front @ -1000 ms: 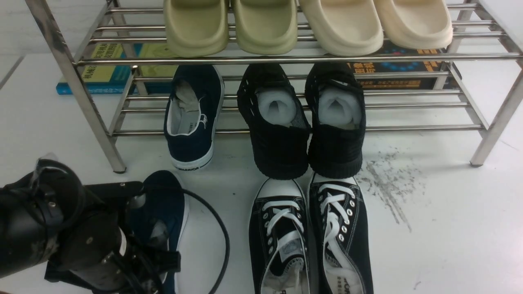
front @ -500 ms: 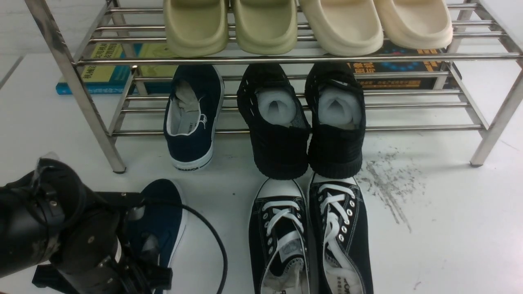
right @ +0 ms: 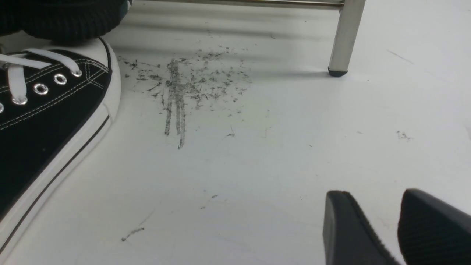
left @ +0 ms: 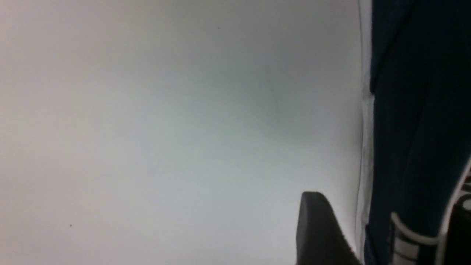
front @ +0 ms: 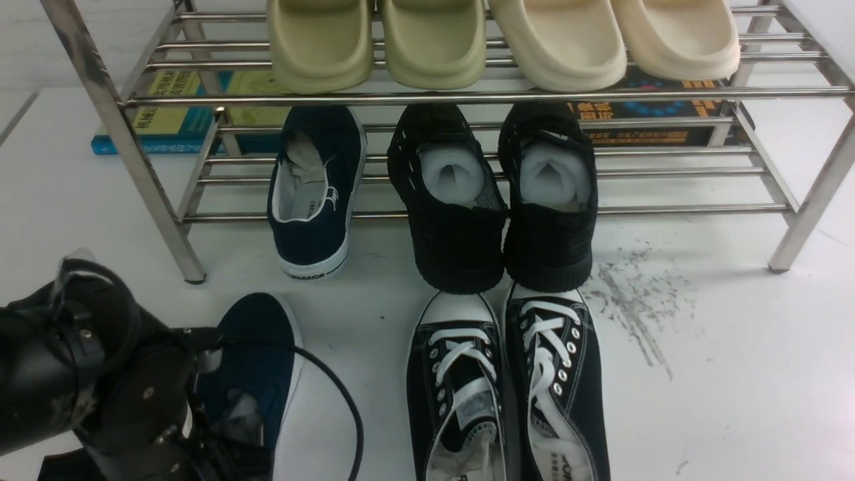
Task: Take the shoes off the shelf with your hand on the white table.
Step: 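Set the held shoe down on the floor in front of the rack with the left gripper, then grasp the leftmost shoe on the bottom shelf of the shoe rack with the left gripper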
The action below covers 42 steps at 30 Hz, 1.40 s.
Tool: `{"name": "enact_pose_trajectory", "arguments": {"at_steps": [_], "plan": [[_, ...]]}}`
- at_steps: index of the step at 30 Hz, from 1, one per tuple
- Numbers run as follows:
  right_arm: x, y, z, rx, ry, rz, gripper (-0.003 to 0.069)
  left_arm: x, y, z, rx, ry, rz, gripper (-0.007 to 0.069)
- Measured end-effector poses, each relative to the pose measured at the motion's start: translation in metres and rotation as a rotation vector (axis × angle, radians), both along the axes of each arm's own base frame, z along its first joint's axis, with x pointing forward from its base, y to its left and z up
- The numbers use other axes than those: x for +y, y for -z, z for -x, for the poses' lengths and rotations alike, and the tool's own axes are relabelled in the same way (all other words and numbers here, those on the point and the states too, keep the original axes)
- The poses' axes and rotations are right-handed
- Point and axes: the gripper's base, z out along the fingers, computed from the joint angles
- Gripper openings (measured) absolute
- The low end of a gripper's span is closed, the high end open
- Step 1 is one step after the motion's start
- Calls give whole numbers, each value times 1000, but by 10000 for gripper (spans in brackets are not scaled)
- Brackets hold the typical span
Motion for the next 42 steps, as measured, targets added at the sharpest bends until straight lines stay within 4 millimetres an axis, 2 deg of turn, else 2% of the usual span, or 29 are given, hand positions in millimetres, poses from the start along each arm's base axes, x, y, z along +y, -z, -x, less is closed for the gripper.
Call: {"name": "enact_pose_trajectory", "arguments": {"at_steps": [1,5,6,7,9,10,11,12,14,25,35,42], "plan": [[0,0,0,0,0,0,237,1,-6,1,-12,-2,-2,407],[0,0,0,0,0,0,237,3,-40,-3,-87,-10,3,458],[0,0,0,0,0,0,237,2,-44,-4,-100,-10,8,459],[0,0,0,0,0,0,237,2,-64,-8,-154,-13,21,463],[0,0,0,0,0,0,237,1,-86,-13,-221,-21,38,463],[0,0,0,0,0,0,237,1,-88,-13,-226,-24,41,463],[0,0,0,0,0,0,237,-1,-103,-19,-279,-38,59,463],[0,0,0,0,0,0,237,-2,-109,-22,-306,-44,68,463],[0,0,0,0,0,0,237,-4,-116,-28,-357,-56,86,463],[0,0,0,0,0,0,237,-16,-117,-60,-564,-132,157,463],[0,0,0,0,0,0,237,-33,-126,-88,-590,-198,207,463],[0,0,0,0,0,0,237,-47,-121,-113,-573,-199,203,463]]}}
